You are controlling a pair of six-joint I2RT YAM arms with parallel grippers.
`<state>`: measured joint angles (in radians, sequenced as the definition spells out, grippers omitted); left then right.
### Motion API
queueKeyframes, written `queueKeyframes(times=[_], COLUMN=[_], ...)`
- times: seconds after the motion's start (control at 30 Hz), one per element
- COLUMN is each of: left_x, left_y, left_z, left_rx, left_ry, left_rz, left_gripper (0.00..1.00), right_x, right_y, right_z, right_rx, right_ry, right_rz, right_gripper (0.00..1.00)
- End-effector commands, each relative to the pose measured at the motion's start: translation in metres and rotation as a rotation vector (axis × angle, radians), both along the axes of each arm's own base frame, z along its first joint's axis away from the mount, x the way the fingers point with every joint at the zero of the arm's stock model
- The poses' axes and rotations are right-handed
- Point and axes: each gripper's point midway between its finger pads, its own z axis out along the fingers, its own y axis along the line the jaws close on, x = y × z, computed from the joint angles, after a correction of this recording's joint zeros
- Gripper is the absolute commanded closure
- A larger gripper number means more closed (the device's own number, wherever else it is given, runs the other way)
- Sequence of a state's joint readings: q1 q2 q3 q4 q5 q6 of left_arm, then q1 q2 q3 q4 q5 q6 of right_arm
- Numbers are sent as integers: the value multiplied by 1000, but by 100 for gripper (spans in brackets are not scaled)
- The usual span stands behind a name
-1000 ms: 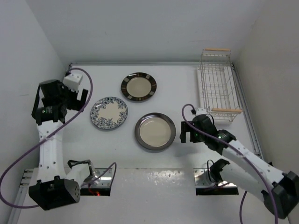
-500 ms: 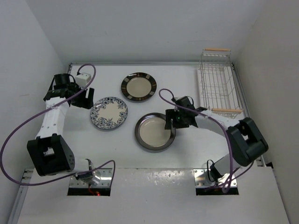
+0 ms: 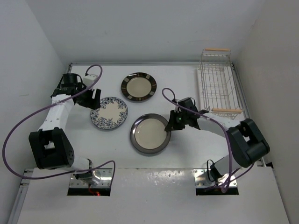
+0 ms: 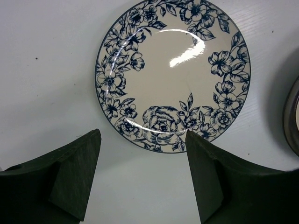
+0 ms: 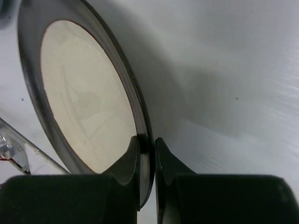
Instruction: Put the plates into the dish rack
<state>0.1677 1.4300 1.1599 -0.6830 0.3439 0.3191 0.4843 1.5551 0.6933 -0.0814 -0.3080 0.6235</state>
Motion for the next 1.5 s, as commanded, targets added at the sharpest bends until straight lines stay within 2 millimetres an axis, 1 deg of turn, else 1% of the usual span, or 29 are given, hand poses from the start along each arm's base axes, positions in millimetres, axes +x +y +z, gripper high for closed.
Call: queueKeyframes(times=[0.0, 0.03, 0.07, 0.1, 0.13, 0.17, 0.23, 0.27, 0.3, 0.33, 0.37, 0.43, 0.47, 0.5, 0.57, 0.6, 0.7, 0.73, 0.77, 0.8, 0.83, 0.9, 0.93, 1.0, 1.2, 1.23, 1.27, 1.3, 1.47], left_x=[16, 18, 18, 22, 27, 33, 38, 42, 45, 51, 55, 59, 62, 64, 73, 75, 85, 86, 87, 91, 91, 95, 95, 94, 96, 94, 96, 96, 100], left_y=[-10, -12, -15, -15, -18, -21, -20, -20, -23, -27, -27, -31, -34, -34, -40, -42, -43, -47, -47, -47, -47, -49, -49, -45, -43, -43, -43, -45, -46], left_z=[27, 30, 30, 31, 35, 38, 46, 45, 47, 54, 51, 52, 59, 49, 56, 48, 50, 42, 46, 46, 46, 43, 43, 41, 37, 35, 36, 36, 30], left_rx=[-12, -3, -3, -3, -2, -1, 1, 1, 1, 2, 1, 1, 2, -1, -9, -19, -26, -29, -34, -34, -34, -23, -17, 0, 12, 11, 11, 4, -5], left_ry=[-85, -93, -93, -96, -103, -111, -129, -126, -131, -149, -140, -143, -160, -136, -152, -127, -132, -112, -114, -115, -115, -106, -109, -98, -80, -69, -70, -71, -52], left_rz=[-27, -32, -42, -42, -51, -60, -60, -60, -71, -82, -82, -93, -102, -102, -120, -126, -132, -141, -134, -134, -134, -146, -152, -138, -141, -141, -141, -147, -153], left_gripper=[23, 23, 23, 23, 23, 23, 23, 23, 23, 23, 23, 23, 23, 23, 23, 23, 24, 24, 24, 24, 24, 24, 24, 24, 24, 24, 24, 24, 24], right_x=[25, 40, 55, 67, 74, 88, 97, 109, 115, 120, 128, 142, 144, 147, 150, 148, 146, 146, 145, 143, 143, 141, 144, 146, 146, 145, 141, 143, 149], right_y=[-28, -26, -33, -37, -43, -48, -63, -68, -94, -99, -111, -152, -162, -188, -220, -245, -278, -290, -295, -304, -310, -318, -324, -330, -336, -337, -352, -354, -360], right_z=[39, 70, 93, 137, 152, 199, 225, 273, 278, 287, 313, 348, 357, 375, 396, 414, 426, 435, 436, 425, 436, 426, 409, 409, 349, 344, 335, 328, 317], right_rx=[-130, -107, -137, -109, -108, -101, -124, -114, -178, -198, -214, -316, -341, -415, -489, -600, -792, -855, -916, -976, -1020, -1113, -1184, -1207, -1276, -1281, -1311, -1314, -1333], right_ry=[-160, -246, -320, -420, -459, -569, -607, -705, -699, -720, -772, -842, -857, -893, -936, -975, -991, -1022, -1024, -989, -1030, -1007, -980, -998, -900, -897, -864, -864, -854], right_rz=[-16, -30, -54, -83, -98, -104, -133, -153, -216, -220, -262, -372, -402, -469, -553, -598, -626, -629, -607, -616, -625, -592, -554, -573, -518, -519, -538, -543, -522], right_gripper=[100, 100, 100, 100, 100, 100, 100, 100, 100, 100, 100, 100, 100, 100, 100, 100, 100, 100, 100, 100, 100, 100, 100, 100, 100, 100, 100, 100, 100])
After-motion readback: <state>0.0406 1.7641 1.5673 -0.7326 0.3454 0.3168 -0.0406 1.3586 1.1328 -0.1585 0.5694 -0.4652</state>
